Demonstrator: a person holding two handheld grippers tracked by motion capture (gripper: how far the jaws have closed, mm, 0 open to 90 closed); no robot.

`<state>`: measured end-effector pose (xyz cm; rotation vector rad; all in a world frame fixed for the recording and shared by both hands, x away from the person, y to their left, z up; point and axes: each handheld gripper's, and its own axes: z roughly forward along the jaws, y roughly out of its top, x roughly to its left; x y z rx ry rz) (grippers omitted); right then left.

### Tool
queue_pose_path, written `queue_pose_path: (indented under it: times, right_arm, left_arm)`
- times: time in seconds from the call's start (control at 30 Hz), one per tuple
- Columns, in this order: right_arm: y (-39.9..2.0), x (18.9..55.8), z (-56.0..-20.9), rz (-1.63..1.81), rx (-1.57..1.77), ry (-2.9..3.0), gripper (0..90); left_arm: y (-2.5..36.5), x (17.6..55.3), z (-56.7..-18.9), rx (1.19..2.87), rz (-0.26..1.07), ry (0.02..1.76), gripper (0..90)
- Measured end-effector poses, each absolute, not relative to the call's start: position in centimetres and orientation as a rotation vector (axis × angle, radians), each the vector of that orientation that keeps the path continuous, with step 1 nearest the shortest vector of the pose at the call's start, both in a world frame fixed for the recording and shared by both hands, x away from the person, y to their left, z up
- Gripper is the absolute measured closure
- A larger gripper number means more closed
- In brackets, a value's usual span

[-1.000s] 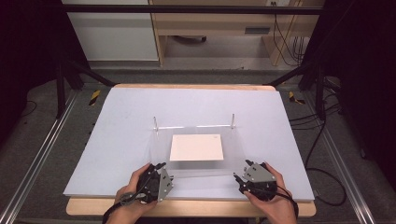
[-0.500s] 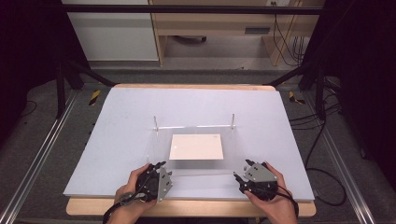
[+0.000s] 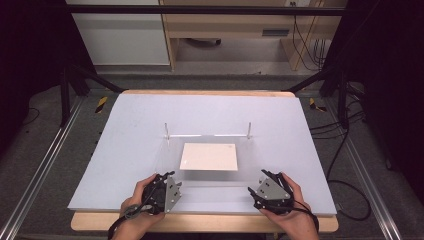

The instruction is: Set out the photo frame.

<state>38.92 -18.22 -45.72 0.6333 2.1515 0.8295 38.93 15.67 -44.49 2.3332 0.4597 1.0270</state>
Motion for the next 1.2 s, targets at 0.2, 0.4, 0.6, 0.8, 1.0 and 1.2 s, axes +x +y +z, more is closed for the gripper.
queue_pose_path:
  times: [0.2,0.4,0.6,0.8,1.0,1.2]
  right_arm:
    - [-18.3,39.3,-45.3,0.889,0.610,2.132,43.7]
    - [-18.1,39.1,-45.1,0.909,0.595,2.132,49.7]
    - [-17.9,38.9,-44.5,0.931,0.607,2.134,51.6]
    - [-17.8,39.5,-42.8,0.942,0.650,2.176,51.8]
    - [-17.8,40.3,-41.4,0.920,0.662,2.220,52.8]
    - [-18.0,41.3,-39.8,0.939,0.665,2.254,55.1]
  left_arm:
    - [16.0,39.0,-44.1,2.318,1.022,0.474,55.0]
    - [16.2,39.2,-44.0,2.305,1.018,0.490,55.0]
    - [16.5,39.3,-43.3,2.285,0.997,0.515,55.4]
    - [16.8,40.0,-42.0,2.278,0.956,0.534,56.3]
    - [17.0,40.6,-41.1,2.268,0.928,0.540,57.1]
    - [17.3,41.4,-39.5,2.264,0.888,0.530,59.4]
